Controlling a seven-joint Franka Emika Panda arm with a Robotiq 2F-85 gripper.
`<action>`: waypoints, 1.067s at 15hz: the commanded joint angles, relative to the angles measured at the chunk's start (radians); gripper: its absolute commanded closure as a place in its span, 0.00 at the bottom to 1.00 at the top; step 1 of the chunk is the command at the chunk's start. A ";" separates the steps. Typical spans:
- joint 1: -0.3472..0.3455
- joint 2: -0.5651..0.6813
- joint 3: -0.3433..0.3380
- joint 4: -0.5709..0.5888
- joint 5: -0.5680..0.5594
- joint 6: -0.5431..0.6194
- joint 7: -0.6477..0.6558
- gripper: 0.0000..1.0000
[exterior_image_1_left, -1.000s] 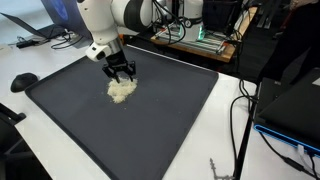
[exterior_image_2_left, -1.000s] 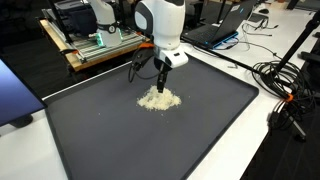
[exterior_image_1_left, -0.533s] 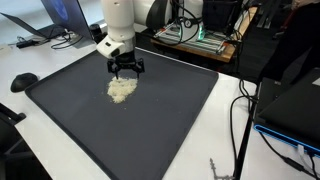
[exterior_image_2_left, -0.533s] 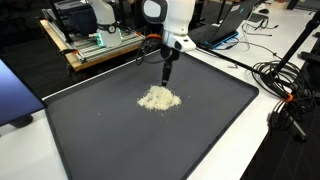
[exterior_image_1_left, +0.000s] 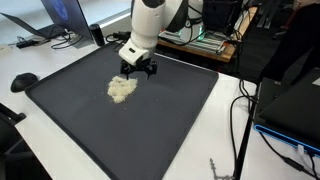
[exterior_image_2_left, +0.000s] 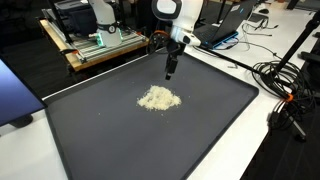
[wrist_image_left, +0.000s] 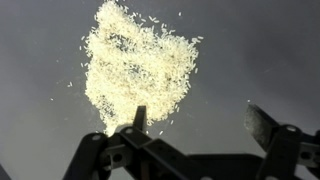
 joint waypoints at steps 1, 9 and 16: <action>0.039 -0.002 0.014 0.006 -0.081 -0.108 0.008 0.00; 0.080 0.118 0.108 0.160 -0.110 -0.339 -0.075 0.00; 0.130 0.265 0.131 0.369 -0.187 -0.488 -0.132 0.00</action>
